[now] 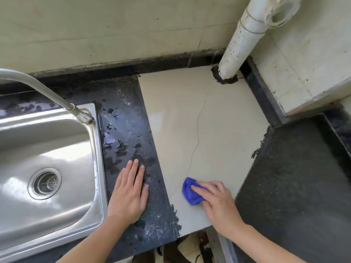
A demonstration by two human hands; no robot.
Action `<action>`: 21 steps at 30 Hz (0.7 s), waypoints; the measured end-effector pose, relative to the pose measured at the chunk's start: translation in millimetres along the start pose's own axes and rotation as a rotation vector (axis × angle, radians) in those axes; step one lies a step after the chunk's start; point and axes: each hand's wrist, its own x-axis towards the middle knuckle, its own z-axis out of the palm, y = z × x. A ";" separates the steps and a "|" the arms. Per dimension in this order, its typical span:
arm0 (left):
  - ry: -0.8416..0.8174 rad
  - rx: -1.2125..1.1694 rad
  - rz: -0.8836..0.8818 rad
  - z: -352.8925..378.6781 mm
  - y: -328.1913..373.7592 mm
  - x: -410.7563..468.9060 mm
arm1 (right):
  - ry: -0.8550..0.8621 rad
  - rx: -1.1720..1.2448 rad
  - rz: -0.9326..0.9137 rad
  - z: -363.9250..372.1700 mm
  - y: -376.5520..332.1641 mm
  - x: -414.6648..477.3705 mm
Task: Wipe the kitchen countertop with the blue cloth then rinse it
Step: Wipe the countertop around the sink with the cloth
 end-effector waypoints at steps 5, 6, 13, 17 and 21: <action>-0.002 0.014 0.004 0.1 0.0 -0.3 | 0.171 0.286 0.264 -52.4 40.5 71.9; 0.002 0.013 0.007 0.5 -0.1 -0.2 | 0.265 0.195 0.343 -54.3 51.3 92.8; 0.049 -0.005 0.017 2.6 -0.3 -0.6 | 0.315 -0.216 0.085 30.6 -25.6 80.6; 0.031 -0.020 0.014 0.6 0.1 -1.3 | 0.129 -0.164 -0.184 62.1 -44.4 -11.4; 0.036 -0.022 0.014 -0.1 -0.1 -1.9 | 0.023 -0.032 -0.216 28.2 -27.4 -40.7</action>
